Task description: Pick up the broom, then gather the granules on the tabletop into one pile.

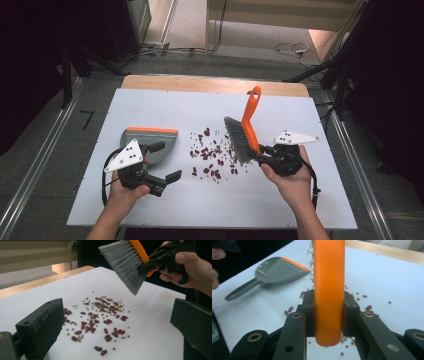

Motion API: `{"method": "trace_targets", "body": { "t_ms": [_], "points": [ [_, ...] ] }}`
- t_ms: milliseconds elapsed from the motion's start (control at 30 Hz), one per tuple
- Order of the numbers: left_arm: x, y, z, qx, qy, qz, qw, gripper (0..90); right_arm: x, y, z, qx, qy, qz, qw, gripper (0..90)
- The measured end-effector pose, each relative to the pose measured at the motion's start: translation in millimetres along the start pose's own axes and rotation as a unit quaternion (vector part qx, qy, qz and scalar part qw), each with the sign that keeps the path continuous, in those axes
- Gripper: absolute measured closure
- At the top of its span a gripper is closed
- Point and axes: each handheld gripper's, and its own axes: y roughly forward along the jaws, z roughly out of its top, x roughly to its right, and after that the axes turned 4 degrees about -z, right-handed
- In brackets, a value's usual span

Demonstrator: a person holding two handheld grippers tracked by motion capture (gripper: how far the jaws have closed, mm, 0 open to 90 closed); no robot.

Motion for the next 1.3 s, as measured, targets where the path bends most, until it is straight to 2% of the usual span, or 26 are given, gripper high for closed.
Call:
{"method": "trace_targets", "body": {
  "t_ms": [67,100,133,267,300,333,367,400,433,533,633,700,767,867,933,1033,1133,1167,1200,1233,1267,1300],
  "points": [
    [-0.9,-4.7,-2.7,-0.001,0.002,0.008,1.0,0.0,6.2,-0.1,0.8,-0.014,0.005,-0.025,0.9996,68.2],
    [-1.5,-7.0,-4.0,-0.002,0.001,0.011,0.9999,0.0,6.2,-0.1,0.8,-0.014,0.005,-0.025,0.9996,68.2],
    [-2.5,-9.5,-5.1,0.0,-0.002,0.013,0.9999,0.0,7.8,-0.4,1.5,-0.021,0.005,-0.036,0.9991,68.1],
    [-5.7,-21.1,-10.7,0.007,-0.007,0.028,0.9996,0.0,18.4,0.3,3.8,-0.039,0.015,-0.073,0.9965,68.2],
    [-6.0,-23.6,-12.7,0.008,-0.009,0.029,0.9995,0.0,25.2,2.5,4.7,-0.053,0.02,-0.085,0.9948,68.2],
    [-6.0,-26.1,-14.7,0.005,-0.009,0.034,0.9994,0.0,25.2,2.5,4.7,-0.053,0.02,-0.085,0.9948,68.2],
    [-5.9,-28.2,-16.9,0.005,-0.009,0.037,0.9993,0.0,32.0,6.3,5.2,-0.072,0.019,-0.099,0.9922,68.2],
    [-5.8,-30.2,-19.1,0.004,-0.009,0.038,0.9992,0.0,36.1,8.5,5.3,-0.083,0.02,-0.103,0.991,68.2],
    [-5.3,-31.6,-21.1,0.002,-0.01,0.04,0.9991,0.0,36.1,8.5,5.3,-0.083,0.02,-0.103,0.991,68.2],
    [-4.2,-33.1,-26.1,-0.001,-0.009,0.041,0.9991,0.0,46.9,16.9,4.0,-0.11,0.026,-0.126,0.9856,68.2],
    [-3.1,-33.8,-30.3,-0.01,-0.007,0.04,0.9991,0.0,56.5,25.8,2.6,-0.14,0.033,-0.145,0.9789,68.2],
    [-3.2,-34.8,-32.8,-0.011,-0.007,0.041,0.9991,0.0,61.8,31.4,3.0,-0.16,0.03,-0.158,0.9739,68.2],
    [-3.2,-35.3,-33.9,-0.009,-0.008,0.041,0.9991,0.0,65.5,37.7,4.4,-0.177,0.017,-0.172,0.969,68.1],
    [-2.4,-35.0,-34.3,-0.012,-0.007,0.039,0.9991,0.0,68.0,51.4,7.9,-0.205,-0.017,-0.2,0.9578,68.1],
    [-2.5,-34.3,-35.4,-0.01,-0.01,0.034,0.9993,0.0,70.2,60.9,10.9,-0.219,-0.033,-0.211,0.952,68.1],
    [-2.8,-35.4,-36.4,-0.01,-0.011,0.033,0.9993,0.0,74.2,72.8,17.0,-0.235,-0.059,-0.233,0.9418,68.1],
    [-4.5,-38.5,-36.7,-0.007,-0.013,0.035,0.9993,0.0,77.7,83.0,24.0,-0.247,-0.07,-0.241,0.9359,68.1],
    [-5.0,-39.3,-37.1,-0.006,-0.015,0.035,0.9992,0.0,77.9,87.4,26.1,-0.256,-0.076,-0.244,0.9324,68.1],
    [-5.6,-40.1,-37.5,-0.006,-0.015,0.036,0.9992,0.0,76.5,96.6,29.1,-0.279,-0.097,-0.252,0.9217,68.1],
    [-5.8,-40.7,-38.0,-0.005,-0.017,0.036,0.9992,0.0,75.7,100.7,30.0,-0.287,-0.106,-0.255,0.9173,68.1],
    [-5.9,-41.1,-38.4,-0.005,-0.017,0.036,0.9992,0.0,75.7,100.7,30.0,-0.287,-0.106,-0.255,0.9173,68.1],
    [-6.0,-41.6,-38.6,-0.006,-0.017,0.036,0.9992,0.0,74.8,103.6,30.9,-0.291,-0.108,-0.256,0.9158,68.1]
  ]
}}
